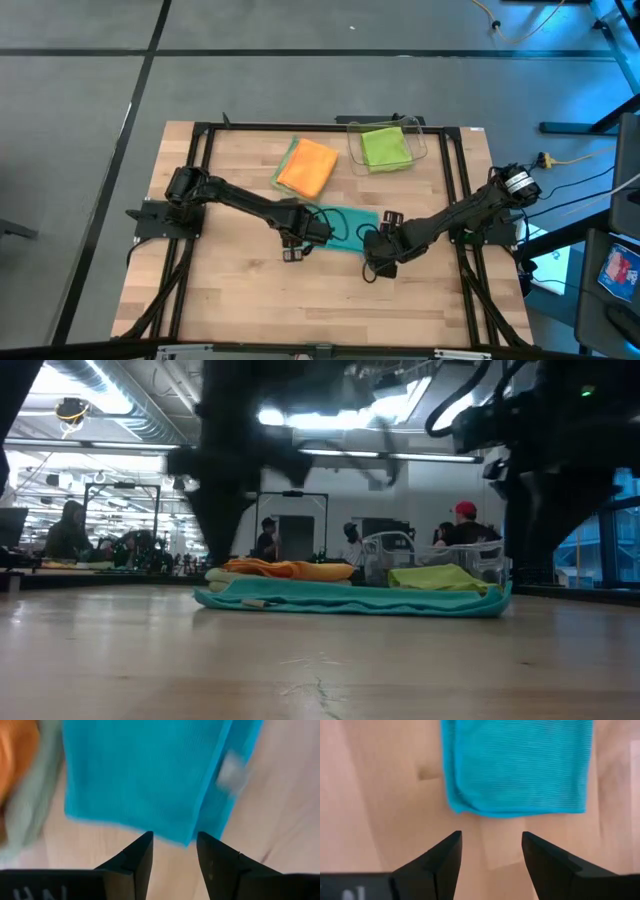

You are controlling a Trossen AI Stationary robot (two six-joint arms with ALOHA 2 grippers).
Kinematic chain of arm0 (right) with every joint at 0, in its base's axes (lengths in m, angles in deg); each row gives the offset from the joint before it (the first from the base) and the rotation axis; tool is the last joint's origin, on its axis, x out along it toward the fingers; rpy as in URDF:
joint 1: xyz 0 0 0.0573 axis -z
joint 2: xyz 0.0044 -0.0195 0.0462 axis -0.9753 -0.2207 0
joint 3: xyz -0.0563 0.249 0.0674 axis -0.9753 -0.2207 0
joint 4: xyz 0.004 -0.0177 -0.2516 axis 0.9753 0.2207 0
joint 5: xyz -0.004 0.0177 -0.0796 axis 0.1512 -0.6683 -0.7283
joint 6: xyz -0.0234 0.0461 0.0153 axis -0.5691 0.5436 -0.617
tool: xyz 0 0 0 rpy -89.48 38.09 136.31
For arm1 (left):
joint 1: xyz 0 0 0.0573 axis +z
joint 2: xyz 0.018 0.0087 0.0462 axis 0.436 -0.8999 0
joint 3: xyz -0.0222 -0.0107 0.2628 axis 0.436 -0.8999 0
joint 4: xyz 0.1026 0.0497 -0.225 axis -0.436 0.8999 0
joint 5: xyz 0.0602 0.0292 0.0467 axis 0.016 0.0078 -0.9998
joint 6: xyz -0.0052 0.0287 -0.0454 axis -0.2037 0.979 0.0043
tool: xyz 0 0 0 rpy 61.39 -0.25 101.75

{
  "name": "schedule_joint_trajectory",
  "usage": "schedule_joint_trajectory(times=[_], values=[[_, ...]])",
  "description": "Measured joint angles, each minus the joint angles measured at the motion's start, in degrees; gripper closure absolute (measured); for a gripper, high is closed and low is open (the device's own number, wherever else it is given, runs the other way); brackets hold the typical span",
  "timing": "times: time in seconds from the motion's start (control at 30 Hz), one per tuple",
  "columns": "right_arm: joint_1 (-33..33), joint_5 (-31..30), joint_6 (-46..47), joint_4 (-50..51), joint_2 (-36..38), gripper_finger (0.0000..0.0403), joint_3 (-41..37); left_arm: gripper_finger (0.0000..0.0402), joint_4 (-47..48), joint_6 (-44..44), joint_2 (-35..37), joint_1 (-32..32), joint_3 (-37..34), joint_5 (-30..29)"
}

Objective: Fold microfiber towels
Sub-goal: Fold the blue microfiber towel

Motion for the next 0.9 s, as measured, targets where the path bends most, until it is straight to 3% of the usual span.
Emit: schedule_joint_trajectory(times=[0.23, 0.5, 0.9], values=[[-3.22, 0.01, 0.11, -0.02, 0.0, 0.0194, 0.02, 0.0258, 1.71, -2.51, -0.07, -2.65, -3.72, -1.59], [-3.86, -1.01, 1.41, -0.07, 0.0, 0.0194, 0.02, 0.0258, -4.77, 1.59, -0.05, -4.65, -10.81, -1.67], [-3.86, -1.9, 1.51, -0.07, 0.0, 0.0194, 0.07, 0.0258, -6.61, -1.77, -0.13, -7.25, -11.29, -13.91]])
